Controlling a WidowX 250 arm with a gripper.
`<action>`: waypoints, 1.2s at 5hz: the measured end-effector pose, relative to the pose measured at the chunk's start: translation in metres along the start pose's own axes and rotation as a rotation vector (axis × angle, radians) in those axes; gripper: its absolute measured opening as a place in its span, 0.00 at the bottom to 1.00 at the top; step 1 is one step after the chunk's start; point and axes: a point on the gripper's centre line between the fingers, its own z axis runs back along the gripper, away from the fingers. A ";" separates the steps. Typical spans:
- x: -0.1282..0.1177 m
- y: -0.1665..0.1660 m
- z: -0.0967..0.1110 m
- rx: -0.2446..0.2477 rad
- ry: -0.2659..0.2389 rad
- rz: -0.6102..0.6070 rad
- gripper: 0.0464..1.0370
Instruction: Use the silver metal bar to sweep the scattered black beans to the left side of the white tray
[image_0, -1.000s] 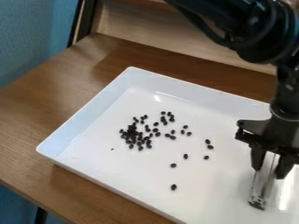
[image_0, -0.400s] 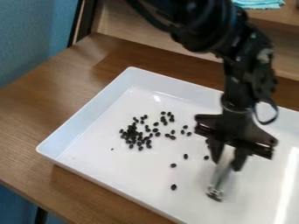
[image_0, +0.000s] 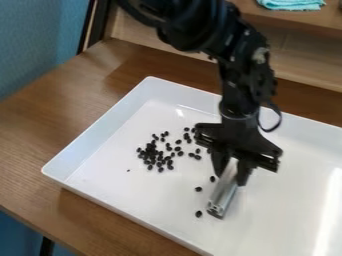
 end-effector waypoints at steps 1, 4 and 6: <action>0.000 0.014 -0.003 -0.003 0.006 -0.020 0.33; 0.004 0.090 -0.004 0.009 0.008 0.010 0.33; -0.003 0.124 0.000 0.013 0.011 0.005 0.33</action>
